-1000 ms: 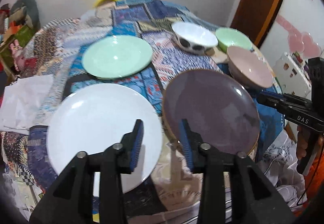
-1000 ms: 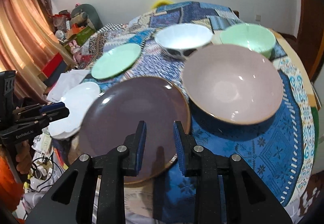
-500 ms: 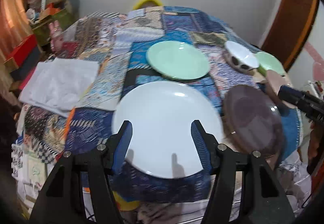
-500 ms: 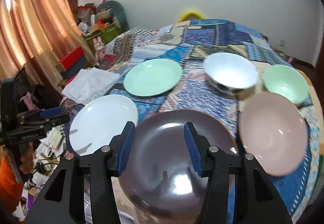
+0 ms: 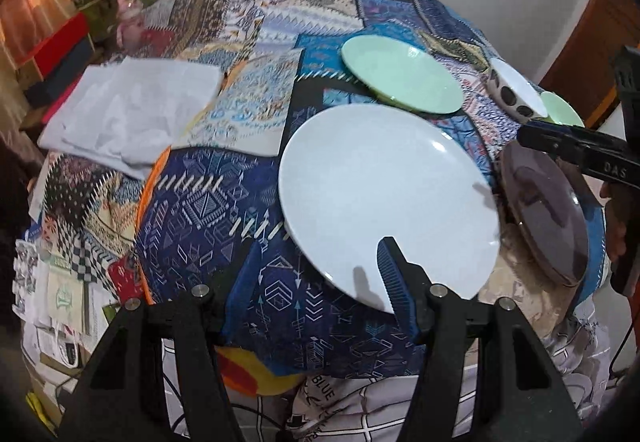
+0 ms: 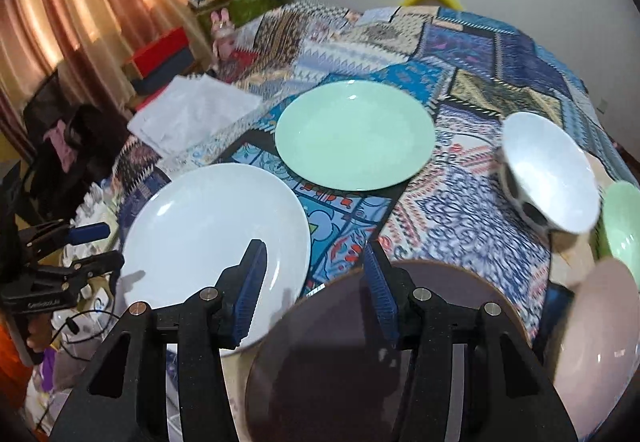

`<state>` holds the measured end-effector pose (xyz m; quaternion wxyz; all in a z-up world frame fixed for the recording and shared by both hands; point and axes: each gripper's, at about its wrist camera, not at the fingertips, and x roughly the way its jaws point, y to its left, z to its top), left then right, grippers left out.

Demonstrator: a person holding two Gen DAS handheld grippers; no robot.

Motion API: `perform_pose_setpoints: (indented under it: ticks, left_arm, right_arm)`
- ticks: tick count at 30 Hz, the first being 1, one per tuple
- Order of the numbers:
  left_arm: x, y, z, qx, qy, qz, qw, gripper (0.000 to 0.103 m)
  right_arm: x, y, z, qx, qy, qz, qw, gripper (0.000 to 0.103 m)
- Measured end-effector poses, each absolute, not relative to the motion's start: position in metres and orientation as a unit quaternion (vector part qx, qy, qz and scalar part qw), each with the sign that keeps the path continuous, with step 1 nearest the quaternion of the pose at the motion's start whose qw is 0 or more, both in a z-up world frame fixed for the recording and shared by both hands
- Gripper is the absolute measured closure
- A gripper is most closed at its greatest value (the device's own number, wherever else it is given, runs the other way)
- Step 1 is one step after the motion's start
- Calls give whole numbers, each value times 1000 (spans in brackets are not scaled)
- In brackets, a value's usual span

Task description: Organize plates and bowls

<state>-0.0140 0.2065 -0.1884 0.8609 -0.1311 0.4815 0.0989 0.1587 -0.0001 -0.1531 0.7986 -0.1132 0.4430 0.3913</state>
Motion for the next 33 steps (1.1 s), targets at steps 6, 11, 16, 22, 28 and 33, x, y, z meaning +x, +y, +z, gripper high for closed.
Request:
perform_pose_setpoints:
  ticks: [6,11,16,22,28,33]
  left_arm:
    - [-10,205,-202,-124,485,96,860,55]
    - [-8,208,-209,-149,496,80,852,64]
    - [-6,207,-211,-158,498,67,850,66]
    - [-3,203,-212,-159,501,57,849,69]
    - [-3,203,-214,-162,502,53,848,69]
    - [-3,201,-213,-161,502,55,848,69]
  right_arm:
    - [169,25,-175,-147,469,395,777,60]
    - [178,38,-189,-156,500,403,750,69]
    - [190,46,-201,-160,530,408,726,77]
    - [195,48,-204,-154,548,420,706,80]
    - [191,60,-208,-169,550,432,694,80]
    - [188,67,-211,-168,552,436,691,79]
